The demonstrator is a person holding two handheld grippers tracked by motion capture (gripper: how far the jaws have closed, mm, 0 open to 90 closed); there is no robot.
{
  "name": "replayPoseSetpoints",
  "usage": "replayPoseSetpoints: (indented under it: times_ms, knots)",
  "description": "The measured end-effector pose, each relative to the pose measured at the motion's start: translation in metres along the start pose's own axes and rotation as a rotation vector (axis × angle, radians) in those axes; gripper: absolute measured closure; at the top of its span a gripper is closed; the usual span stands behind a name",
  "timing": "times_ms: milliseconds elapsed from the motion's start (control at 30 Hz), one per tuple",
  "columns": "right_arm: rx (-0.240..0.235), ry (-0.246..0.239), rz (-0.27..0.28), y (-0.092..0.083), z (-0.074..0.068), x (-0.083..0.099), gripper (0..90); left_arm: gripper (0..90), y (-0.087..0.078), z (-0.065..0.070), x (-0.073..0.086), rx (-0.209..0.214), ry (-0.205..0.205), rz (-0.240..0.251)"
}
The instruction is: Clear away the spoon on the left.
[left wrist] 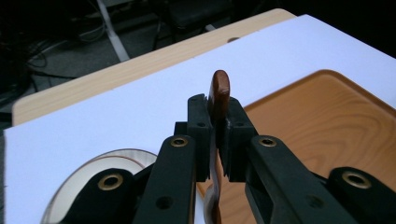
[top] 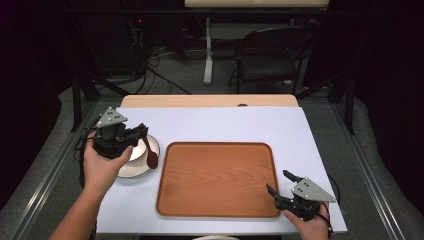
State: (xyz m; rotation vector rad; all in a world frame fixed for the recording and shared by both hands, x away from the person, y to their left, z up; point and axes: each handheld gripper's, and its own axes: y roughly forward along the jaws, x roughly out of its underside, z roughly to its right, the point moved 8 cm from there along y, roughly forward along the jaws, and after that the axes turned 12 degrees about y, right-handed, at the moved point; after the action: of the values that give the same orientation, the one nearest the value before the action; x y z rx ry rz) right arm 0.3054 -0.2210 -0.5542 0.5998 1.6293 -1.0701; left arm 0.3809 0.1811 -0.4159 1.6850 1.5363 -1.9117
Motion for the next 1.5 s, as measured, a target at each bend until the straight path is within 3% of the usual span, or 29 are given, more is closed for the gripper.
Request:
replayPoseSetpoints:
  times_ms: [200,367,800,1167,1233,1367,1467,1500]
  knots:
    - [0.001,0.000,0.000,0.000,0.000,0.000,28.9,84.2,0.008,0.013,0.007,0.048,0.014,-0.016]
    - [0.000,0.001,-0.001,0.000,0.000,0.000,29.0,84.2,0.015,0.027,0.016,0.111,0.003,-0.024]
    - [0.001,-0.001,0.002,0.000,0.000,0.000,29.0,84.2,0.030,0.056,0.036,0.217,0.003,-0.055]
    - [0.003,0.001,0.000,-0.001,0.000,0.000,29.0,84.2,0.039,0.064,0.045,0.285,-0.006,-0.081]
    - [0.005,0.001,-0.001,0.000,0.000,0.000,29.0,84.2,0.043,0.063,0.045,0.310,-0.034,-0.076]
    - [0.005,-0.001,0.002,0.000,0.000,0.000,29.0,84.1,0.049,0.060,0.044,0.335,-0.047,-0.087]
    - [0.003,0.003,-0.001,0.000,0.000,0.000,29.0,84.1,0.054,0.059,0.043,0.338,-0.057,-0.088]
    - [0.003,0.001,-0.002,0.000,0.000,0.000,29.0,84.1,0.059,0.057,0.043,0.341,-0.077,-0.090]
